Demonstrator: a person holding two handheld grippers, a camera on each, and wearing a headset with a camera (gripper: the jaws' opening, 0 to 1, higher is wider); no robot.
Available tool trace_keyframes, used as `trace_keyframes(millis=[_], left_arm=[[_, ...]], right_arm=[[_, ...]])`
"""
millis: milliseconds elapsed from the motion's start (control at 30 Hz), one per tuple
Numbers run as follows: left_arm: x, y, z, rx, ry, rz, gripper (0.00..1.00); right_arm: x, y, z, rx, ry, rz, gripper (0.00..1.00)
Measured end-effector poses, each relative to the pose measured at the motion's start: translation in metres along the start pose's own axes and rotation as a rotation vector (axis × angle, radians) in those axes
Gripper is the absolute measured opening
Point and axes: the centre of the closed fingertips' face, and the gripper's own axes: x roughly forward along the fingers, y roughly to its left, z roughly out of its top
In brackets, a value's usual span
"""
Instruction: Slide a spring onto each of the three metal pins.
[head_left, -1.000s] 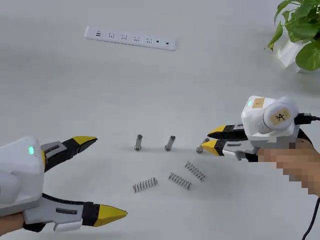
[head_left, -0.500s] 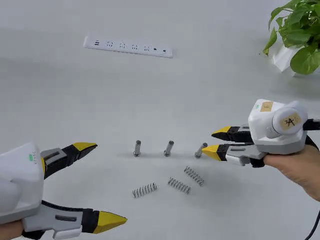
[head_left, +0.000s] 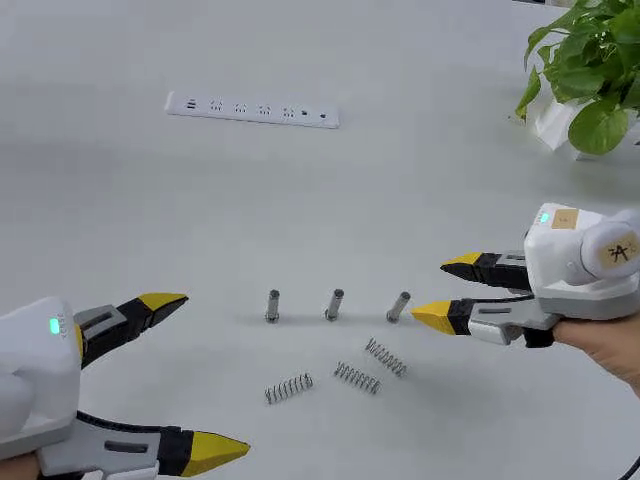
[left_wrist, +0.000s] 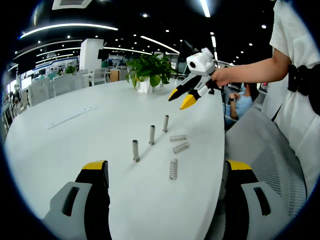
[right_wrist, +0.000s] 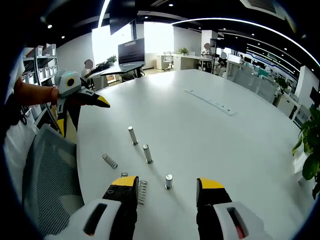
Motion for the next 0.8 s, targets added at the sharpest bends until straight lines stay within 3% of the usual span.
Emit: trace_keyframes(millis=[800], left_arm=[[-0.004,-0.014,0.005,0.023,0.039,0.010,0.95]], right_arm=[[-0.049,0.017,-0.042,0.043,-0.070,-0.015,0.72]])
